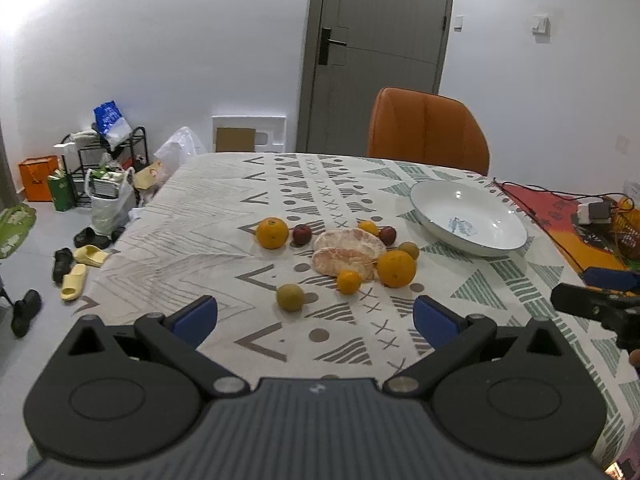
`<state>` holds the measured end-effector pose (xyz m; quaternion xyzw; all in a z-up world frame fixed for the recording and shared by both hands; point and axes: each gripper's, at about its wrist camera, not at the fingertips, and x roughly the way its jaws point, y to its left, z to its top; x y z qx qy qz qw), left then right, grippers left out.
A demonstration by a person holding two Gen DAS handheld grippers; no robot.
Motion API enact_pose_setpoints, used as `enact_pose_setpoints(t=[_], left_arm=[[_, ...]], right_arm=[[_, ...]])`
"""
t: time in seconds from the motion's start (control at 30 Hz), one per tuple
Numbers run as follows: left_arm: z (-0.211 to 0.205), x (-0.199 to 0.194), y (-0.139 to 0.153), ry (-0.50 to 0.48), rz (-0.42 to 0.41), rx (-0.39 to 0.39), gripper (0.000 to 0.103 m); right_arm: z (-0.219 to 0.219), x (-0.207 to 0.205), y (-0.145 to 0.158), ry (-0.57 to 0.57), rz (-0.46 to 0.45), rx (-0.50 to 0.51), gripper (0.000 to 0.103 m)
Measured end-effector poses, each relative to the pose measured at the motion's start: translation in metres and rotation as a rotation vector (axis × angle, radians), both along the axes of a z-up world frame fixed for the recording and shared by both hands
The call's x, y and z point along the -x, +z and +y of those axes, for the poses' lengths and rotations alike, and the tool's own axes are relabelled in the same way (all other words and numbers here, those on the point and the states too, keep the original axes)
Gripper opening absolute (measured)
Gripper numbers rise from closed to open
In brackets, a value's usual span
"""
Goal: Organize fruits
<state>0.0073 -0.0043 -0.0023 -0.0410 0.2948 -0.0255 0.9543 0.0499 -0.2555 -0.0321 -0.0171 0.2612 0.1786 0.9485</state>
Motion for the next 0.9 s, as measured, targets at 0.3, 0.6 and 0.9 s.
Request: enact_pose_setpoints(t=[0.3, 0.6, 0.9], left_arm=[[-0.002, -0.023, -0.013, -0.014, 0.01, 0.007, 0.098], [0.004, -0.046, -0.026, 0.01, 0.044, 0.025, 0.081], [0.013, -0.067, -0.041, 0.033, 0.078, 0.042, 0.068]], right_arm=[[-0.005, -0.021, -0.015, 0.012, 0.041, -0.029, 0.095], [-0.001, -0.041, -0.026, 0.034, 0.08, -0.053, 0.083], [0.005, -0.062, -0.039, 0.063, 0.135, -0.066, 0.068]])
